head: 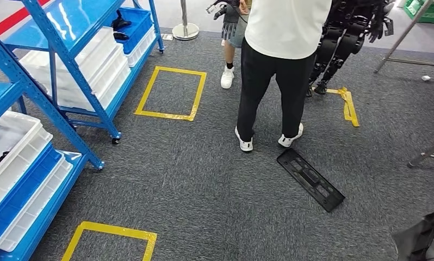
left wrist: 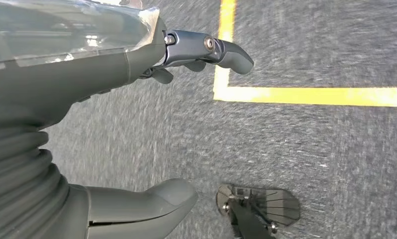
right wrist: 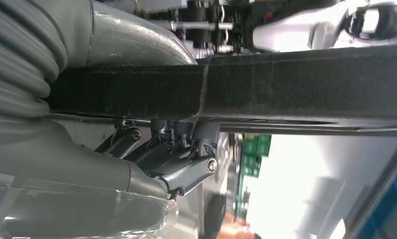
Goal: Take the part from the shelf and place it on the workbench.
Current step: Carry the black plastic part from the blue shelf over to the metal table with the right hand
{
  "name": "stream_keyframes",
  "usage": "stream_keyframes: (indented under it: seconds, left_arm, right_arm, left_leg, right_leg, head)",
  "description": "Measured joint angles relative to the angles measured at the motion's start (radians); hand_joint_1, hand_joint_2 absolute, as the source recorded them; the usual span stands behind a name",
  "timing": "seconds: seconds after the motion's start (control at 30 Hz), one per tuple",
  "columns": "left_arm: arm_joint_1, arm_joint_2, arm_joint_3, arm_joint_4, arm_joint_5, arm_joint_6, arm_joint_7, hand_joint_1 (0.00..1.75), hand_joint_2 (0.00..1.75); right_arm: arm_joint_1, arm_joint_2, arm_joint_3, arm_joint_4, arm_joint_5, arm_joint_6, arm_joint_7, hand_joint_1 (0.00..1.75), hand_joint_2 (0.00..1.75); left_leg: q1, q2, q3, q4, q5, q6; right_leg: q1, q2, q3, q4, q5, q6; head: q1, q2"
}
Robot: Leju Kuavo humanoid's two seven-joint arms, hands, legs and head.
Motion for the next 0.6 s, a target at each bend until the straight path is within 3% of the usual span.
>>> stream_keyframes:
  seconds: [0.07,0.1,0.13,0.17,0.2,0.23,0.3,0.37,0.4,0.47,0.53,0.57,0.6]
  left_arm:
    - [0.0,0.0,0.0,0.0,0.001,0.0,0.0,0.0,1.75]
    - [0.0,0.0,0.0,0.0,0.002,0.0,0.0,0.0,1.75]
    - [-0.001,0.0,0.0,0.0,0.003,0.0,0.0,0.0,1.75]
    - [-0.002,0.0,0.0,-0.001,0.005,-0.001,-0.001,0.0,1.75]
    - [-0.003,0.002,0.001,-0.002,0.011,-0.003,-0.005,0.0,1.75]
    - [-0.004,0.002,0.004,-0.003,0.02,-0.007,-0.01,0.0,1.75]
    - [-0.006,0.003,0.015,-0.006,0.038,-0.022,-0.021,0.0,1.75]
    - [-0.007,0.0,0.025,-0.008,0.046,-0.038,-0.024,0.0,1.75]
    - [-0.007,-0.001,0.027,-0.009,0.043,-0.044,-0.021,0.0,1.75]
    - [-0.007,-0.002,0.028,-0.01,0.027,-0.047,-0.011,0.0,1.75]
    - [-0.003,-0.002,0.026,-0.009,0.004,-0.044,0.0,0.0,1.75]
    - [-0.002,-0.001,0.023,-0.009,-0.006,-0.042,0.005,0.0,1.75]
    - [0.0,0.0,0.02,-0.009,-0.014,-0.042,0.011,0.0,1.75]
  right_arm:
    - [-0.002,-0.002,0.002,0.006,0.0,0.0,0.0,1.75,1.75]
    - [-0.001,-0.003,0.002,0.009,0.0,0.0,0.0,1.75,1.75]
    - [-0.001,-0.004,0.002,0.012,0.0,0.0,0.0,1.75,1.75]
    - [-0.001,-0.006,0.002,0.014,0.0,0.0,0.0,1.75,1.75]
    - [-0.002,-0.007,0.003,0.016,0.0,-0.001,0.0,1.75,1.75]
    - [-0.002,-0.008,0.003,0.018,-0.001,-0.001,0.0,1.75,1.75]
    - [-0.001,-0.009,0.003,0.02,-0.002,-0.003,0.002,1.75,1.75]
    - [0.004,-0.007,0.002,0.019,0.0,-0.005,0.003,1.75,1.75]
    - [0.007,-0.005,0.0,0.015,0.003,-0.006,0.003,1.75,1.75]
    - [0.012,0.001,-0.006,0.005,0.007,-0.005,0.001,1.75,1.75]
    - [0.015,0.009,-0.014,-0.003,0.009,0.001,0.001,1.75,1.75]
    - [0.019,0.013,-0.017,-0.006,0.009,0.006,0.001,1.75,1.75]
    - [0.022,0.017,-0.02,-0.007,0.009,0.01,0.001,1.75,1.75]
  left_leg:
    - [-0.001,0.033,-0.001,0.0,-0.001,0.0]
    - [-0.001,0.048,-0.001,0.001,-0.002,-0.002]
    - [-0.001,0.061,0.0,0.001,-0.004,-0.005]
    - [0.0,0.074,0.001,0.003,-0.007,-0.009]
    - [-0.002,0.084,0.003,0.007,-0.011,-0.015]
    - [-0.004,0.093,0.003,0.012,-0.018,-0.023]
    - [-0.01,0.108,0.004,0.018,-0.029,-0.035]
    - [-0.005,0.122,0.009,0.019,-0.034,-0.045]
    - [-0.001,0.112,0.008,0.027,-0.044,-0.05]
    - [0.006,0.063,-0.021,0.098,-0.096,-0.056]
    - [0.007,0.019,-0.088,0.236,-0.168,-0.055]
    - [0.006,0.012,-0.118,0.294,-0.186,-0.052]
    - [0.006,0.008,-0.136,0.32,-0.185,-0.049]
  right_leg:
    - [-0.004,-0.021,-0.054,0.11,-0.036,0.006]
    - [-0.009,-0.025,-0.058,0.12,-0.033,0.015]
    - [-0.014,-0.03,-0.041,0.09,-0.017,0.027]
    - [-0.018,-0.042,-0.005,0.027,0.009,0.04]
    - [-0.022,-0.068,0.035,-0.046,0.03,0.05]
    - [-0.023,-0.087,0.07,-0.104,0.046,0.052]
    - [-0.019,-0.104,0.098,-0.151,0.052,0.035]
    - [-0.017,-0.079,0.096,-0.15,0.053,0.013]
    - [-0.018,-0.068,0.095,-0.151,0.055,0.006]
    - [-0.02,-0.048,0.096,-0.153,0.059,-0.009]
    - [-0.013,-0.027,0.092,-0.152,0.061,-0.018]
    - [-0.009,-0.014,0.092,-0.152,0.062,-0.02]
    - [-0.005,0.0,0.091,-0.152,0.062,-0.021]
  head:
    - [0.003,0.0]
    - [0.003,0.0]
    - [0.003,0.0]
    - [0.003,0.0]
    - [0.005,0.0]
    - [0.006,0.0]
    - [0.004,0.0]
    - [-0.001,0.0]
    - [-0.002,0.0]
    - [-0.005,0.0]
    - [-0.008,0.0]
    - [-0.008,0.0]
    - [-0.008,0.0]
